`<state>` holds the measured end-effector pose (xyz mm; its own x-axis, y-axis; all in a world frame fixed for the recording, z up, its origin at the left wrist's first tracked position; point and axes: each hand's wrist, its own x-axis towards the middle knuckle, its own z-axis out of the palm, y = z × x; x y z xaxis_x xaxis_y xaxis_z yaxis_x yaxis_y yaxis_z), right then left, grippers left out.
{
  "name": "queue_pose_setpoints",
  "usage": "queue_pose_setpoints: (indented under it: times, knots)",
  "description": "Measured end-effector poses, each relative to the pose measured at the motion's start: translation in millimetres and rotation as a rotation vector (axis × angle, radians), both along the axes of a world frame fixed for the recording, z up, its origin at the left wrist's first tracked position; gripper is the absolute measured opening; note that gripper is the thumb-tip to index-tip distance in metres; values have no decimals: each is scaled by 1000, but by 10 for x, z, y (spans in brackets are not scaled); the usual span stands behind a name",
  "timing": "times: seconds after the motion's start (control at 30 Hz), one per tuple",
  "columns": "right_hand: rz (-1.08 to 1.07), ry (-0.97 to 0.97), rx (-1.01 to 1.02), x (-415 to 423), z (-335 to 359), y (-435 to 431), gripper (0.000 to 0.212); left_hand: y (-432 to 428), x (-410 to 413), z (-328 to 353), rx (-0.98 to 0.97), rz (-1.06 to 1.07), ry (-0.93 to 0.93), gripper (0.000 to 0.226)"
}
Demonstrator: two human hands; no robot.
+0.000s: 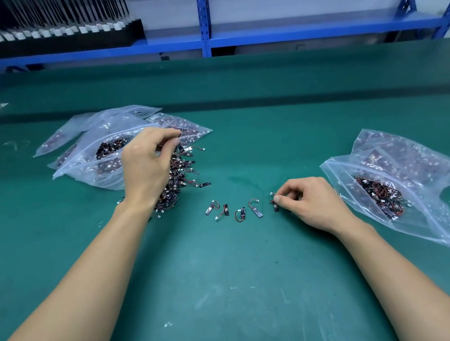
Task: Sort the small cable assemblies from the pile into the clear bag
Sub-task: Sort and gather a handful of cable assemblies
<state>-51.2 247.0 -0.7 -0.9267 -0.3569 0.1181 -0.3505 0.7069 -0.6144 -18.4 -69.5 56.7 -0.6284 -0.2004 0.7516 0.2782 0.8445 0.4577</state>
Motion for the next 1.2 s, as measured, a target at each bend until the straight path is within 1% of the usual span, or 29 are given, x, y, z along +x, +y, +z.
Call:
queue_pose_setpoints:
  times: [0.13, 0.2, 0.33, 0.43, 0.5, 0.6, 0.7, 0.83, 0.93, 1.07, 1.2]
  knots:
    - [-2, -3, -10, -3, 1, 0, 14, 67, 174, 53, 110, -91, 9, 10]
    - [2, -9, -16, 0, 2, 1, 14, 131, 298, 61, 179, -160, -23, 11]
    - [1, -17, -14, 0, 4, -2, 14, 321, 587, -21, 418, -420, -232, 17]
    - [-1, -11, -8, 7, 11, -4, 14, 450, 748, -160, 486, -578, -389, 12]
    - [2, -12, -13, 10, 14, -8, 14, 499, 789, -257, 493, -625, -490, 10]
    - [-2, -13, -20, 10, 16, -9, 14, 533, 796, -362, 460, -654, -598, 12]
    - [-4, -14, -16, 12, 16, -8, 14, 538, 792, -408, 455, -665, -622, 9]
    - [-8, -18, -18, 16, 26, -11, 14, 527, 792, -439, 488, -647, -634, 9]
    - [2, -8, -27, 24, 38, -8, 14, 523, 802, -445, 533, -670, -637, 13]
    - [-1, -8, -48, 30, 48, -4, 15, 510, 822, -420, 411, -610, -605, 16]
    - [-7, -4, -58, 35, 56, -3, 16, 464, 833, -393, 388, -556, -572, 17]
